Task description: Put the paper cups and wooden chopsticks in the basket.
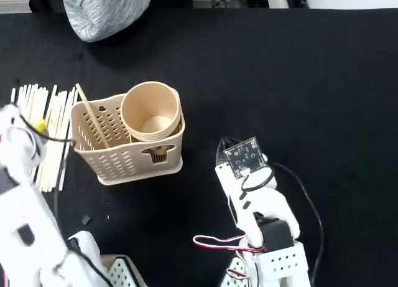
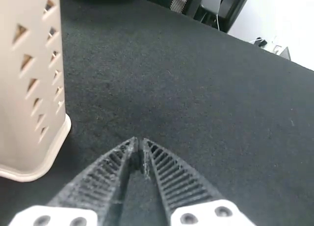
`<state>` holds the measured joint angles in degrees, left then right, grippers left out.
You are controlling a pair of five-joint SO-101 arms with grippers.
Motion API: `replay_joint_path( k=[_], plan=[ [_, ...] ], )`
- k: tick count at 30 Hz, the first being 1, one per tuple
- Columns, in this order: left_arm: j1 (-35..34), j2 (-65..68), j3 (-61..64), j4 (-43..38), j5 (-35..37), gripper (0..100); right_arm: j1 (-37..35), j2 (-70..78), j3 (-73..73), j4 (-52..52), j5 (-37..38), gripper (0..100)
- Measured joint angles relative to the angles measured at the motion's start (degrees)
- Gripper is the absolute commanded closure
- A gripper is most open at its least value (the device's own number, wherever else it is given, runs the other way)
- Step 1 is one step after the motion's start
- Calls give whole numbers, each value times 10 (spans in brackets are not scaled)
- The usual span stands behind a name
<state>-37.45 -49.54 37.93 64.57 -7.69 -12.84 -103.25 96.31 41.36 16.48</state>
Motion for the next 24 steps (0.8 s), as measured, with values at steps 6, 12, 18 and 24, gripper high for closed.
replay_joint_path(
  k=[6,12,18,24],
  plan=[
    [-1,189,-63,0,-65,744,0,0,0,0,0,982],
    [-1,375,-149,-1,-127,744,0,0,0,0,0,982],
    [-1,571,-261,-1,-194,744,0,0,0,0,0,982],
    [-1,745,-389,-1,-207,744,0,0,0,0,0,982]
  ],
)
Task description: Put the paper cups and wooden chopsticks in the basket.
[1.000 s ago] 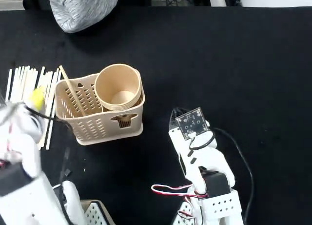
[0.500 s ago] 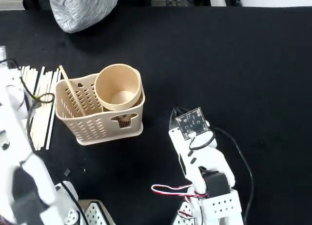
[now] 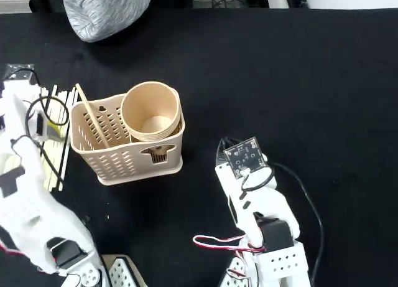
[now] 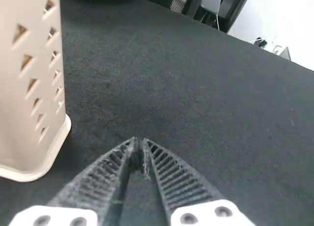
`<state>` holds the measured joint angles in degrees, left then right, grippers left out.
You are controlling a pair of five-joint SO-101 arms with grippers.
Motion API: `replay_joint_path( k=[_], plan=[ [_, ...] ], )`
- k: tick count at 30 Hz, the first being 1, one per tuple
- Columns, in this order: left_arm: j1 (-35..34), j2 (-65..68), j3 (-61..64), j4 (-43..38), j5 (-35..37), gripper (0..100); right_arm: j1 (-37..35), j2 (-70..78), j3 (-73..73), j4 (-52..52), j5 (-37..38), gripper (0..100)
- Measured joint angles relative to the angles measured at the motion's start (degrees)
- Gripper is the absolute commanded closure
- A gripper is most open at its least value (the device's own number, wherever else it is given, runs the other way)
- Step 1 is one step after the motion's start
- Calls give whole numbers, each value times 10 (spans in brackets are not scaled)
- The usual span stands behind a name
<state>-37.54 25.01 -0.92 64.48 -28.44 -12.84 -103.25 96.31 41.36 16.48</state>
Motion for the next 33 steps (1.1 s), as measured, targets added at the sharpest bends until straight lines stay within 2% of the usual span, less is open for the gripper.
replay_joint_path(
  k=[3,12,18,26,33],
  plan=[
    [2,60,-52,1,-1,759,0,0,0,0,0,982],
    [6,101,-92,7,-3,968,0,0,0,0,0,982],
    [19,111,-114,37,-3,972,0,0,0,0,0,982],
    [25,98,-133,115,-2,972,0,0,0,0,0,982],
    [24,-3,-106,135,-2,971,0,0,0,0,0,982]
  ],
)
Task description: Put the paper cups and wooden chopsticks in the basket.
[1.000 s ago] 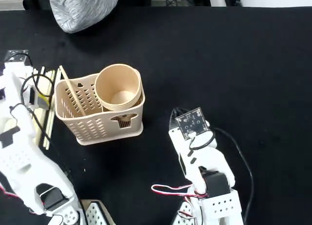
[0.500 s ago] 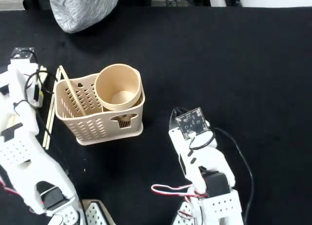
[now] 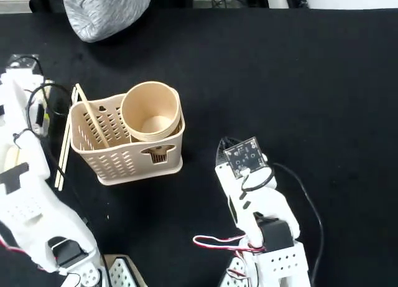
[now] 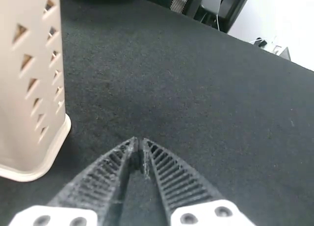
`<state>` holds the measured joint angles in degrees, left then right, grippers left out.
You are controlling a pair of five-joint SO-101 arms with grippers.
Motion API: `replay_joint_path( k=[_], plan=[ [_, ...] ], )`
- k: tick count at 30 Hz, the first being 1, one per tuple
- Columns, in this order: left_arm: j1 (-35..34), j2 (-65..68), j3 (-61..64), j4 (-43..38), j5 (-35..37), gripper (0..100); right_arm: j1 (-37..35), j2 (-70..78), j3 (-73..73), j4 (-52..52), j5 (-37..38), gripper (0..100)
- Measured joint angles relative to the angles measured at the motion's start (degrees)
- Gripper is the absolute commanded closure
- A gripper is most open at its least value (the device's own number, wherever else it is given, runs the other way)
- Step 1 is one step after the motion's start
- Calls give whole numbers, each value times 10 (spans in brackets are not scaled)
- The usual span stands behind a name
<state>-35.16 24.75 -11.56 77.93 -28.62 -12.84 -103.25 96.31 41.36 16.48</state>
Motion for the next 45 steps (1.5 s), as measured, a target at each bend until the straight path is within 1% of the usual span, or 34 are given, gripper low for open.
replay_joint_path(
  k=[3,5,11,15,19,25,31,35,38,43,45],
  plan=[
    [0,-66,39,-4,0,971,0,0,0,0,0,982],
    [3,-110,73,-30,4,971,0,0,0,0,0,982],
    [18,-234,228,-173,40,972,0,0,0,0,0,982],
    [18,-302,311,-263,77,972,0,0,0,0,0,982],
    [19,-321,324,-293,123,972,0,0,0,0,0,982],
    [19,-324,324,-344,243,972,0,0,0,0,0,982],
    [19,-333,327,-382,308,972,0,0,0,0,0,982],
    [6,-390,376,-425,351,973,0,0,0,0,0,982],
    [2,-464,446,-490,359,973,0,0,0,0,0,982],
    [2,-620,593,-630,359,973,0,0,0,0,0,982],
    [2,-677,643,-665,359,973,0,0,0,0,0,982]
  ],
)
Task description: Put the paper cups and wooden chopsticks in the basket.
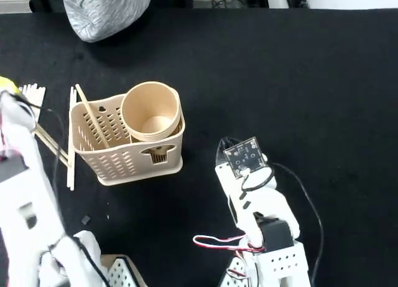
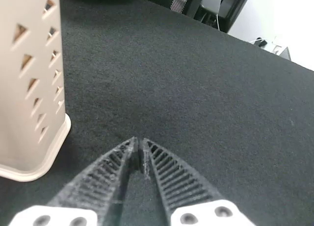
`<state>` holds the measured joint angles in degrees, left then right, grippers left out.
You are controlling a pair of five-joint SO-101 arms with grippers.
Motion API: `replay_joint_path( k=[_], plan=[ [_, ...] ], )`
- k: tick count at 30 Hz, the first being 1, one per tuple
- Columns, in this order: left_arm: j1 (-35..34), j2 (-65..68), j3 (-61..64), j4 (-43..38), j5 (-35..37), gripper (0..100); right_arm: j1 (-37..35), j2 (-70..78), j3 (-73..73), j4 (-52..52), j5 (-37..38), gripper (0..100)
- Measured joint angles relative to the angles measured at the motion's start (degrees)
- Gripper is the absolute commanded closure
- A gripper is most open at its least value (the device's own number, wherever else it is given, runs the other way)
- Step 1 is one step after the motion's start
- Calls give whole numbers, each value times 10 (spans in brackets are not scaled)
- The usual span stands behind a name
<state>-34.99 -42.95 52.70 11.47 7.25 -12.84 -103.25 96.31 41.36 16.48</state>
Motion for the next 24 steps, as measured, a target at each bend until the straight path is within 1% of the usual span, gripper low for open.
replay_joint_path(
  k=[4,9,21,22,24],
  plan=[
    [0,-95,57,-30,2,973,0,0,0,0,0,982],
    [0,-173,65,-32,3,973,0,0,0,0,0,982],
    [1,-269,55,-33,4,973,0,0,0,0,0,982],
    [1,-274,49,-31,4,973,0,0,0,0,0,982],
    [2,-284,33,2,5,973,0,0,0,0,0,982]
  ],
)
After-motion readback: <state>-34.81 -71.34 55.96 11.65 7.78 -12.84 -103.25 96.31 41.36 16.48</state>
